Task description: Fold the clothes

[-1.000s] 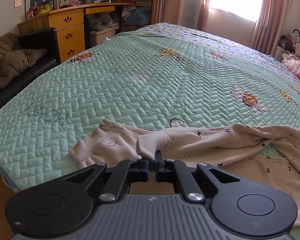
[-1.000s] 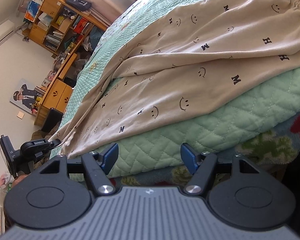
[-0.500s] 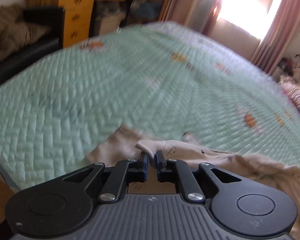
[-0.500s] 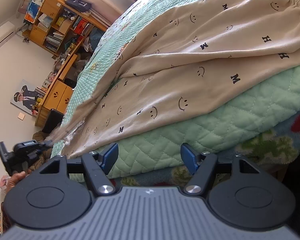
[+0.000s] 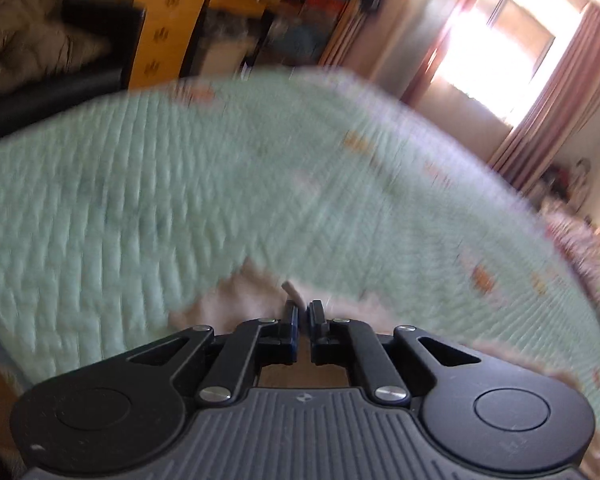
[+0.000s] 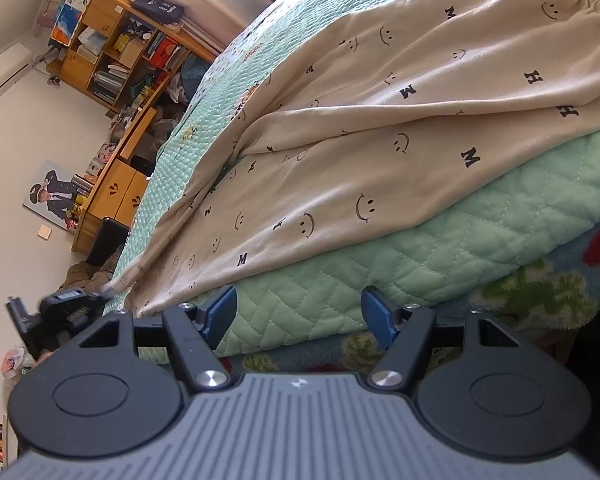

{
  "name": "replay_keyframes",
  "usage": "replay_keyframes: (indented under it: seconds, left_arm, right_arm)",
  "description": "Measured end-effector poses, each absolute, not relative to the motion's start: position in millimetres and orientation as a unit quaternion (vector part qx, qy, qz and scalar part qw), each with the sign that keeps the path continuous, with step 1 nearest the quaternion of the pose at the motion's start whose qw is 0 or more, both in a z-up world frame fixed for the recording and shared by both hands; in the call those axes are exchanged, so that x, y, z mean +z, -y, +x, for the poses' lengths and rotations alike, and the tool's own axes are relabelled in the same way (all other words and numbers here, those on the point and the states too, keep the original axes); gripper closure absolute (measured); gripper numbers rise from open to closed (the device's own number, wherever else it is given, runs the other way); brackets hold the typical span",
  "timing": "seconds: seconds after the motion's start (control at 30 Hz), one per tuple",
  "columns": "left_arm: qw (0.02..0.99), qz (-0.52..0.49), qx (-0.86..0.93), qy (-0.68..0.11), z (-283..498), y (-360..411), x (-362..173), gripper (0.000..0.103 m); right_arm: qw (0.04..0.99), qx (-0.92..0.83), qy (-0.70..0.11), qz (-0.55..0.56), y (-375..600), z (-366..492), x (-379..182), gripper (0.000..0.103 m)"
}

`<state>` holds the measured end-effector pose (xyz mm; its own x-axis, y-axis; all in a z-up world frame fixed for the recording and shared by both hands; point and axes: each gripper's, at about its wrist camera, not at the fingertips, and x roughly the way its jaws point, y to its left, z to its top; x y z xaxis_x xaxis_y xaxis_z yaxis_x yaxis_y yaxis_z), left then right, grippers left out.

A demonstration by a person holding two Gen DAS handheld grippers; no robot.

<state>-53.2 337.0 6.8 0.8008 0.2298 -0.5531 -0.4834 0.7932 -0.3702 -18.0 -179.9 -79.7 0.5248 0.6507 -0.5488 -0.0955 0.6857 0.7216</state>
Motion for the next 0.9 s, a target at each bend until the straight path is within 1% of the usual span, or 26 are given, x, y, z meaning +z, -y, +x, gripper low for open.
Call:
replay_keyframes:
  seconds: [0.07, 0.1, 0.17, 0.23, 0.37, 0.43, 0.5, 0.53, 0.6, 0.63, 0.67, 0.7, 0.8, 0.9]
  left_arm:
    - [0.923, -0.22, 0.22, -0.229, -55.5, -341.6, 16.7, 0.098]
    - [0.917, -0.212, 0.231, -0.245, -51.5, -347.4, 12.5, 0.098]
    - [0.893, -0.243, 0.238, -0.294, -47.0, -361.8, -10.1, 0.098]
    - [0.879, -0.269, 0.237, -0.314, -52.5, -365.9, -28.4, 0.098]
    - [0.873, -0.305, 0.22, -0.31, -69.4, -358.9, -38.7, 0.098]
    - [0.876, -0.321, 0.194, -0.302, -71.9, -348.6, -33.8, 0.093]
    - [0.881, -0.327, 0.164, -0.299, -66.9, -333.0, -28.8, 0.082]
    - [0.883, -0.33, 0.148, -0.298, -63.8, -324.8, -26.3, 0.079]
    - [0.885, -0.333, 0.112, -0.306, -53.1, -302.9, -24.6, 0.054]
    - [0.883, -0.338, 0.091, -0.313, -45.9, -292.2, -26.6, 0.047]
    - [0.88, -0.344, 0.07, -0.321, -38.6, -281.9, -29.3, 0.038]
    - [0.874, -0.356, 0.053, -0.327, -31.0, -272.7, -33.3, 0.034]
    - [0.834, -0.427, 0.027, -0.349, -10.6, -258.2, -53.0, 0.034]
    - [0.81, -0.475, 0.035, -0.344, -0.8, -254.9, -65.2, 0.034]
  right_arm:
    - [0.811, 0.23, -0.43, 0.323, 180.1, -17.8, -79.9, 0.033]
    - [0.811, 0.23, -0.43, 0.324, 180.3, -17.5, -80.5, 0.033]
    - [0.81, 0.23, -0.43, 0.325, 180.5, -16.4, -81.6, 0.032]
    - [0.81, 0.231, -0.43, 0.326, 180.8, -16.2, -81.5, 0.032]
    - [0.81, 0.231, -0.431, 0.323, 179.6, -15.4, -81.0, 0.032]
    - [0.813, 0.234, -0.429, 0.315, 177.3, -15.6, -78.9, 0.03]
    - [0.819, 0.241, -0.423, 0.305, 174.2, -17.3, -74.9, 0.028]
    - [0.822, 0.244, -0.419, 0.299, 172.6, -18.2, -72.8, 0.028]
    - [0.827, 0.25, -0.412, 0.288, 169.5, -19.9, -68.8, 0.027]
    - [0.83, 0.253, -0.408, 0.283, 167.9, -20.8, -66.8, 0.027]
    - [0.833, 0.256, -0.405, 0.278, 166.3, -21.6, -64.8, 0.027]
    - [0.835, 0.259, -0.401, 0.272, 164.8, -22.5, -62.7, 0.027]
    - [0.842, 0.271, -0.39, 0.254, 159.8, -24.8, -56.6, 0.027]
    - [0.847, 0.282, -0.382, 0.24, 156.5, -26.1, -52.0, 0.027]
